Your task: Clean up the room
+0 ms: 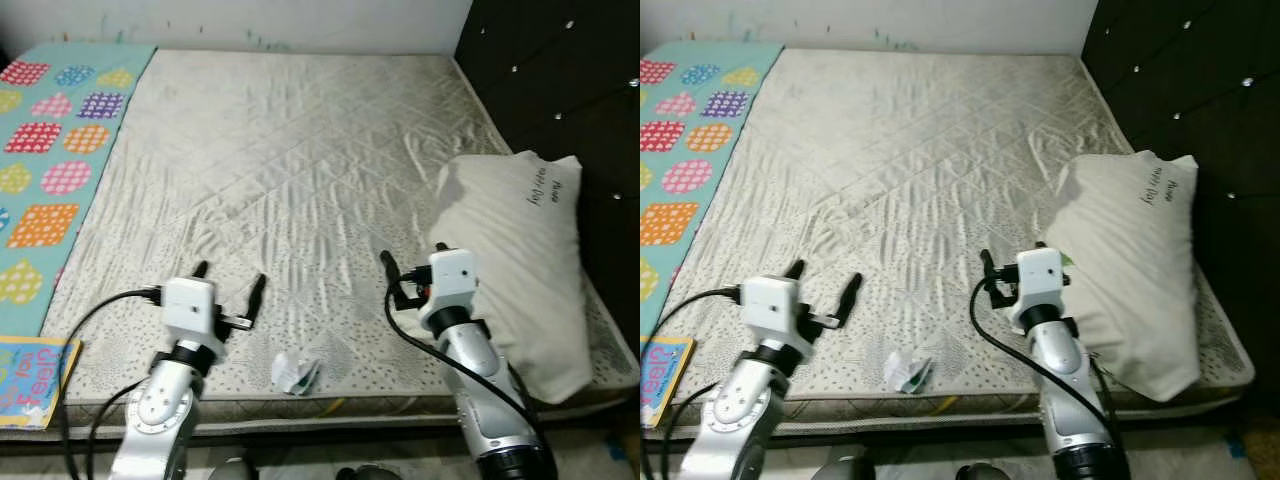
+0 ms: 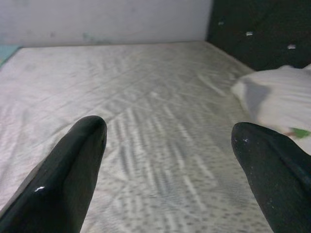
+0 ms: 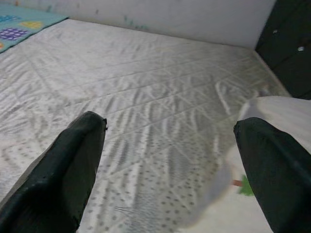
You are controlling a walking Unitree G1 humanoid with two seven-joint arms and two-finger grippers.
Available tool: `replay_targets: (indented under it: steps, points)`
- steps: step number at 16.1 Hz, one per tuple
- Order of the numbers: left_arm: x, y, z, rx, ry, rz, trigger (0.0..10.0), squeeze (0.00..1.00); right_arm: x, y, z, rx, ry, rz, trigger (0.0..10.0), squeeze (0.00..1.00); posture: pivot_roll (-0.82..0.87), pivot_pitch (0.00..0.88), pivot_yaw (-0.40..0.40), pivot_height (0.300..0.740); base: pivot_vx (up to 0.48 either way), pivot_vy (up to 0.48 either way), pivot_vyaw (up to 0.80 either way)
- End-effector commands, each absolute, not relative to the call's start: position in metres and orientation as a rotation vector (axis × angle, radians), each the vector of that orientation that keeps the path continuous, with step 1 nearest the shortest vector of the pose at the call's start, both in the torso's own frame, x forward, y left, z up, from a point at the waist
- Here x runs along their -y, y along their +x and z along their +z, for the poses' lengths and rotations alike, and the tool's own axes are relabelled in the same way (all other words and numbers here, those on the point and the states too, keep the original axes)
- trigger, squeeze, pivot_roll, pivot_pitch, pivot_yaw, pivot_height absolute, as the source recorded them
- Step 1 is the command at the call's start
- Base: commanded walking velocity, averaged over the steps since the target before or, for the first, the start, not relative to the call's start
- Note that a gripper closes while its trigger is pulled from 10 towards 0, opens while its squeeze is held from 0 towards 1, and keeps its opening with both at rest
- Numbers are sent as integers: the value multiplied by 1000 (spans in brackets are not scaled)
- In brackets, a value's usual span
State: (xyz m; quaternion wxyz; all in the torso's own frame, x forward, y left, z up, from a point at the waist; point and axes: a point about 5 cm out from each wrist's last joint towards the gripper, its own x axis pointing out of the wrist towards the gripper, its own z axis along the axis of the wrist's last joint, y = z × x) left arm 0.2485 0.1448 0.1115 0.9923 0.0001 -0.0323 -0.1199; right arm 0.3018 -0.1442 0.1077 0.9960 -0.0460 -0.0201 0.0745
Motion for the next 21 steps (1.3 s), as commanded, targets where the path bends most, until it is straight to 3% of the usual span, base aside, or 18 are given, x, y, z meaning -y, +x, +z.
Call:
replay_targets:
  steps: [1, 13, 21]
  points:
    - [-145, 246, 109, 51, 6, -246, 10000, 0, 147, 301, 107, 38, -80, 144, 10000, 0, 38, 186, -44, 740, 0, 458, 0]
    - [-147, 246, 109, 47, -12, -236, 10000, 0, 144, 302, 105, 31, -81, 164, 10000, 0, 40, 176, -49, 740, 0, 467, 0]
    - [-151, 240, 98, -32, 43, -265, 10000, 0, 142, 298, 103, 3, -179, 254, 10000, 0, 28, 172, -46, 740, 0, 0, 0]
